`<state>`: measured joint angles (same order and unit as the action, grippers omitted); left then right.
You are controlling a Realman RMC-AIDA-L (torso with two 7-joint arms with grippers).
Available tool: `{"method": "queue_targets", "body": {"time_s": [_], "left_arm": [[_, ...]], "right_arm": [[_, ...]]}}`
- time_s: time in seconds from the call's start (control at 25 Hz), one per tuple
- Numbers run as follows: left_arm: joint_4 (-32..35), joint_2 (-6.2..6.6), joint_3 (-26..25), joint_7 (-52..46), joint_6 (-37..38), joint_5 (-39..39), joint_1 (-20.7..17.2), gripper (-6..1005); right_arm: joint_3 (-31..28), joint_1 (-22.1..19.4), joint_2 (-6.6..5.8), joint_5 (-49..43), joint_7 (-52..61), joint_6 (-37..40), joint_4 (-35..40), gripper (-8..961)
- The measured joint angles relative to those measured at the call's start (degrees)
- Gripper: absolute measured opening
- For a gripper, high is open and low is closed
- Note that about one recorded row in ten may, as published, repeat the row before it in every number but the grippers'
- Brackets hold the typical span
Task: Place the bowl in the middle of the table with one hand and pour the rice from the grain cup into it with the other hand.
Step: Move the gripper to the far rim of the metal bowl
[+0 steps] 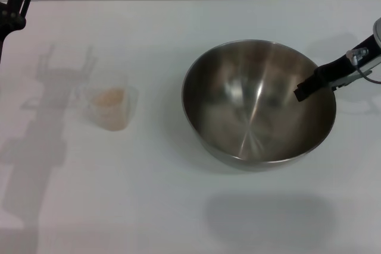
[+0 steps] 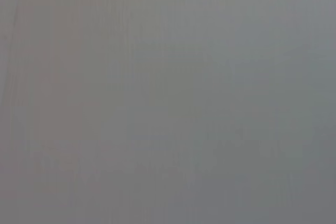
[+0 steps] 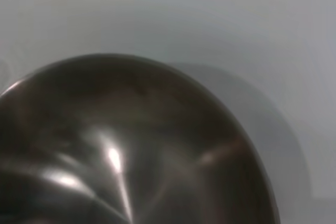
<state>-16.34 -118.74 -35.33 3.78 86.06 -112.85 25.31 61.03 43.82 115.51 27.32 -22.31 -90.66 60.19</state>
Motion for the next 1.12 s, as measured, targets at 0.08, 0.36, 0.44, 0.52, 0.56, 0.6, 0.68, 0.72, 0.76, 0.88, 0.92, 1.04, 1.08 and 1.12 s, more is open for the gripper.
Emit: {"method": "queue_targets", "body": {"time_s": [0.08,0.36,0.44,0.52,0.56,0.6,0.68,0.72,0.76,0.88,0.92,1.04,1.08,1.12], "left_arm": [[0.00,0.00,0.00,0.00,0.03,0.06,-0.16,791],[0.00,0.00,0.00,0.00,0.07,0.08,-0.24,788],[0.00,0.00,0.00,0.00,0.08,0.09,-0.24,787],[0.00,0.00,0.00,0.00,0.12,0.09,-0.25,785],[0.00,0.00,-0.01,0.00,0.16,0.09,-0.30,785],[0.00,0.00,-0.01,0.00,0.16,0.09,-0.30,784],[0.00,0.00,-0.04,0.00,0.20,0.09,-0.32,783],[0.00,0.00,-0.09,0.00,0.30,0.09,-0.35,783],[0.00,0.00,-0.09,0.00,0.33,0.09,-0.35,782],[0.00,0.00,-0.09,0.00,0.35,0.09,-0.36,781],[0.00,0.00,-0.09,0.00,0.38,0.08,-0.36,780],[0.00,0.00,-0.09,0.00,0.48,0.08,-0.36,778],[0.00,0.00,-0.09,0.00,0.50,0.09,-0.36,778],[0.00,0.00,-0.09,0.00,0.54,0.08,-0.36,777]], "right_arm": [[-0.06,0.03,0.07,-0.52,0.00,0.52,-0.10,679],[0.05,0.22,0.23,-0.82,0.03,0.66,-0.13,556],[0.05,0.24,0.28,-0.85,-0.03,0.84,-0.38,521],[0.05,0.24,0.33,-0.86,-0.04,1.16,-0.55,486],[0.05,0.19,0.35,-0.87,-0.09,1.29,-0.60,468],[0.08,0.09,0.43,-0.88,-0.15,1.39,-0.72,418],[0.10,0.03,0.45,-0.88,-0.16,1.39,-0.74,318],[0.11,-0.02,0.47,-0.88,-0.18,1.39,-0.76,268],[0.11,-0.04,0.47,-0.88,-0.17,1.40,-0.76,218],[0.11,-0.10,0.51,-0.88,-0.21,1.39,-0.78,108],[0.11,-0.13,0.53,-0.88,-0.23,1.39,-0.78,71],[0.03,-0.24,0.63,-0.87,-0.72,1.45,-0.77,21],[-0.13,-0.33,0.69,-0.81,-1.01,1.51,-0.63,14],[-0.45,-0.44,0.78,-0.58,-1.29,1.64,-0.16,16]]}}
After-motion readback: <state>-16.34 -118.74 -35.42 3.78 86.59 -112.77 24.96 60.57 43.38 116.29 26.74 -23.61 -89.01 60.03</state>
